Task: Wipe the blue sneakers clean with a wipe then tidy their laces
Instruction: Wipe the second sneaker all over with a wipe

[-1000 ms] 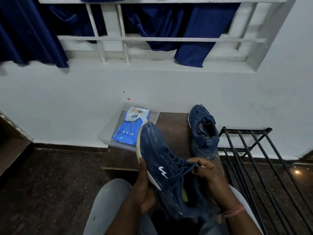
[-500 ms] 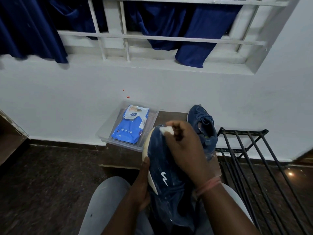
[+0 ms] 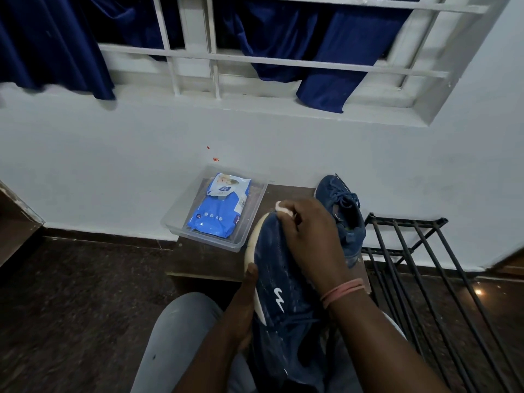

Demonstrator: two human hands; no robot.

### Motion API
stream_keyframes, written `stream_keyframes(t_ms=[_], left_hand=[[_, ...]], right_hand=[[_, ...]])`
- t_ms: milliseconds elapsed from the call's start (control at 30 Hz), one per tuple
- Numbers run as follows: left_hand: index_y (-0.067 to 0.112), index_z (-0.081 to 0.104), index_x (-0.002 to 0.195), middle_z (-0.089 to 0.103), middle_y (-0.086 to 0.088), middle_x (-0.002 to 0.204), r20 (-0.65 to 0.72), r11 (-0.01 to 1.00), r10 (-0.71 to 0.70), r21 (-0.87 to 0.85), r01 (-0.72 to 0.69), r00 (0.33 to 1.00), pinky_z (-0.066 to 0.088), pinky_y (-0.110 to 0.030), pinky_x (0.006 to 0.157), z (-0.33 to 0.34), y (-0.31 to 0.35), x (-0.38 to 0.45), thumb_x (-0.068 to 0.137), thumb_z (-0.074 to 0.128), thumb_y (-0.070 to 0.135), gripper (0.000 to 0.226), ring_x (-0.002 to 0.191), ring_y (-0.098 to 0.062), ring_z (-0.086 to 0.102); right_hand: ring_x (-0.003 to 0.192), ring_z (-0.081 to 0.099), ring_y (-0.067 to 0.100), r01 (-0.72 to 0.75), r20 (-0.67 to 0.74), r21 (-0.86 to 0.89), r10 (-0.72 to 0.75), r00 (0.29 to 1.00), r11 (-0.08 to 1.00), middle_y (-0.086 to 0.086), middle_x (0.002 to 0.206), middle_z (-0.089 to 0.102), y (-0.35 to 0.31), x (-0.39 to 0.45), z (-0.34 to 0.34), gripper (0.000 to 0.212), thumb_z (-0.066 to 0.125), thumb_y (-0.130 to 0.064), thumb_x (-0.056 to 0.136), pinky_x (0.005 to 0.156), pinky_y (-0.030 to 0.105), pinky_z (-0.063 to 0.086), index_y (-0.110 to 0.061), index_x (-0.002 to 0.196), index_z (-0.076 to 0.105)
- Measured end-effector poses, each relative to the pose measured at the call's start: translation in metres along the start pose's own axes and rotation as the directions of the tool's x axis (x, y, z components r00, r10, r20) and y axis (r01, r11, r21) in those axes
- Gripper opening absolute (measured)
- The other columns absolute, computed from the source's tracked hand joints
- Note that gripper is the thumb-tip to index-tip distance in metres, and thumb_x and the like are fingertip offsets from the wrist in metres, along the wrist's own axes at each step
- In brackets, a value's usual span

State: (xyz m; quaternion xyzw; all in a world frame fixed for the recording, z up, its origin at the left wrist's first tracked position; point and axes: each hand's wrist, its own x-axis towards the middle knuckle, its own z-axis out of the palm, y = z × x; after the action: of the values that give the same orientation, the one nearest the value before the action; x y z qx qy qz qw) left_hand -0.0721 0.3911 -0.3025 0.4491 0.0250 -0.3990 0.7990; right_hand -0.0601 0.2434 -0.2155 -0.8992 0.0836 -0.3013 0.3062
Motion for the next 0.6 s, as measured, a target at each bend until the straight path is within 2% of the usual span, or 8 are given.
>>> stream_keyframes(t_ms=[67,133,233,300,400,467,533,600], left_hand=[[0.005,0.068,0.128,0.074,-0.019,0.118,-0.021,1.000,-0.007,-0.017,0.007,1.000,0.062,-0.032,0.073,-0.001,0.000,-0.001,0.071,0.067,0.067,0.084,0.102,-0.028,0.075],[0.003,0.063,0.131,0.075,-0.020,0.115,-0.038,1.000,-0.011,-0.029,0.010,0.999,0.062,-0.032,0.070,-0.003,-0.001,0.000,0.074,0.063,0.060,0.081,0.097,-0.028,0.076],[0.006,0.074,0.116,0.073,-0.023,0.119,0.058,0.999,-0.014,-0.028,0.016,0.998,0.063,-0.035,0.069,0.003,-0.002,0.000,0.039,0.096,0.063,0.098,0.099,-0.032,0.076],[0.007,0.080,0.109,0.072,-0.024,0.121,0.129,0.997,-0.022,-0.070,0.031,0.991,0.063,-0.036,0.070,0.006,-0.002,-0.002,0.028,0.100,0.059,0.098,0.101,-0.033,0.075],[0.006,0.078,0.113,0.070,-0.025,0.123,0.079,0.998,-0.041,-0.049,0.045,0.996,0.063,-0.036,0.074,0.004,-0.003,-0.001,0.035,0.099,0.060,0.097,0.104,-0.033,0.074],[0.004,0.071,0.124,0.071,-0.023,0.122,0.026,0.999,-0.037,-0.015,0.037,0.999,0.063,-0.036,0.073,0.002,-0.003,-0.001,0.048,0.093,0.063,0.099,0.104,-0.032,0.074],[0.003,0.065,0.129,0.073,-0.023,0.119,0.026,0.999,-0.047,-0.024,0.048,0.999,0.063,-0.035,0.070,0.003,-0.003,-0.002,0.057,0.086,0.062,0.096,0.100,-0.032,0.075],[0.002,0.068,0.126,0.071,-0.025,0.121,0.056,0.998,-0.049,-0.035,0.051,0.997,0.063,-0.035,0.070,0.006,-0.003,-0.004,0.049,0.094,0.060,0.100,0.102,-0.033,0.075]], right_hand=[[0.088,0.054,0.008,-0.006,0.020,0.016,0.005,1.000,1.000,-0.001,0.094,0.069,-0.001,0.000,-0.002,0.010,0.061,-0.015,0.098,0.083,0.028,0.045,-0.015,0.096,0.071],[0.082,0.053,0.012,0.071,0.069,-0.011,-0.070,0.995,0.997,0.005,0.085,0.067,-0.009,-0.010,0.000,0.013,0.060,-0.011,0.098,0.079,0.032,0.044,-0.009,0.087,0.067],[0.092,0.054,0.014,0.158,0.153,-0.022,-0.153,0.976,0.987,0.007,0.095,0.069,-0.010,-0.020,0.004,0.008,0.064,-0.011,0.095,0.089,0.019,0.040,-0.009,0.096,0.072],[0.089,0.053,0.015,0.097,0.068,-0.063,-0.093,0.993,0.993,0.006,0.092,0.067,-0.001,-0.012,0.003,0.010,0.062,-0.013,0.097,0.087,0.027,0.044,-0.010,0.095,0.072],[0.084,0.054,0.015,0.022,0.013,-0.047,-0.021,1.000,0.999,0.004,0.085,0.065,0.004,-0.002,-0.008,0.016,0.059,-0.014,0.099,0.081,0.036,0.046,-0.012,0.089,0.071],[0.083,0.053,0.014,0.125,0.136,-0.039,-0.119,0.984,0.991,0.006,0.084,0.066,-0.006,-0.012,-0.004,0.014,0.059,-0.008,0.095,0.082,0.035,0.045,-0.006,0.086,0.070],[0.092,0.056,0.016,0.184,0.213,-0.044,-0.171,0.962,0.982,0.007,0.095,0.069,-0.008,-0.023,0.001,0.014,0.059,-0.009,0.094,0.090,0.025,0.043,-0.007,0.095,0.072],[0.092,0.057,0.017,0.129,0.117,-0.066,-0.121,0.986,0.989,0.004,0.096,0.069,0.003,-0.015,-0.001,0.015,0.059,-0.013,0.097,0.089,0.025,0.042,-0.013,0.100,0.073]])
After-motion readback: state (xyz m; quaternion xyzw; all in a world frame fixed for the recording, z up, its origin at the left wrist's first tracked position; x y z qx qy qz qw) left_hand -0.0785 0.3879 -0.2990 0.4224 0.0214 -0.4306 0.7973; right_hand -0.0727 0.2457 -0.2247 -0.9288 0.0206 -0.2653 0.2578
